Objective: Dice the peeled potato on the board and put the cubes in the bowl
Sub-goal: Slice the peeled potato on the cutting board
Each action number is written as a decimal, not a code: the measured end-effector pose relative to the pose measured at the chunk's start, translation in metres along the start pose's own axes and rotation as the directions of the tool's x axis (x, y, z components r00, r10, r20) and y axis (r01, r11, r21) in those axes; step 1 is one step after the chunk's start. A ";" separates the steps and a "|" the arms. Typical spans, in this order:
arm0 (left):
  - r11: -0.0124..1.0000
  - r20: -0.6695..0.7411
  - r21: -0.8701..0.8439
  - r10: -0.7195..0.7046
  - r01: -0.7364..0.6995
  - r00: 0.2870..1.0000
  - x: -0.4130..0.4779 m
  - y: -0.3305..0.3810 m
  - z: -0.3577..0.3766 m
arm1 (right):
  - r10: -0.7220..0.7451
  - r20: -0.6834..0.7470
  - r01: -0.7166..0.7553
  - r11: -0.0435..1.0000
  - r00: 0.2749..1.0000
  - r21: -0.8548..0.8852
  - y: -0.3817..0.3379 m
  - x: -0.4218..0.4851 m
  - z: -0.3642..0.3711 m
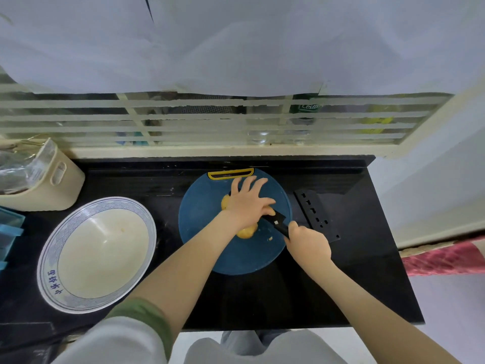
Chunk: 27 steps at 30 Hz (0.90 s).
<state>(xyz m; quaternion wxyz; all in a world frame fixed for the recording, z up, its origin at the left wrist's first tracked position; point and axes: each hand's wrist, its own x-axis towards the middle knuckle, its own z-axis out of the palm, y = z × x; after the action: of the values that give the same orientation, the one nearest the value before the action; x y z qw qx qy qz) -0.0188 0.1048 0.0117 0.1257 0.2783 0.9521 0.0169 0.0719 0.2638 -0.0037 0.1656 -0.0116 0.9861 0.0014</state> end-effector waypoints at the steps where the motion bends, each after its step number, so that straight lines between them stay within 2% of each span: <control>1: 1.000 0.053 0.025 0.013 -0.015 0.999 0.005 0.002 -0.001 | 0.000 -0.004 0.000 1.000 1.000 -0.010 0.001 0.000 0.000; 3: 0.999 0.101 0.030 0.033 -0.036 0.994 0.015 0.007 -0.003 | 0.014 -0.005 -0.014 1.000 1.000 -0.013 0.007 -0.002 0.000; 7: 0.995 0.107 0.076 0.060 -0.068 0.992 0.027 0.018 -0.004 | 0.043 -0.003 -0.043 0.999 0.999 -0.009 0.015 -0.007 -0.001; 13: 0.998 0.135 0.040 0.043 -0.049 0.990 0.039 0.034 -0.001 | 0.086 0.037 -0.087 0.996 0.996 0.022 0.028 -0.008 0.000; 20: 0.999 0.183 0.031 0.018 -0.024 0.983 0.052 0.042 -0.001 | 0.054 0.038 -0.052 0.998 0.998 -0.040 0.042 -0.006 0.001; 25: 1.000 0.090 -0.013 -0.018 0.019 0.996 0.055 0.041 0.003 | 0.013 0.026 -0.010 0.994 1.000 -0.105 0.048 -0.007 -0.001; 27: 0.998 0.104 -0.042 -0.035 0.040 0.994 0.055 0.037 0.003 | 0.002 0.033 0.002 0.994 0.999 -0.106 0.048 -0.007 -0.001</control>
<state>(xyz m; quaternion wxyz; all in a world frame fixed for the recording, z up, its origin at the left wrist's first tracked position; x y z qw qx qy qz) -0.0436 0.1658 0.0001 0.1814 0.2581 0.9487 0.0210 0.0767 0.3124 -0.0002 0.1813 -0.0202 0.9817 0.0541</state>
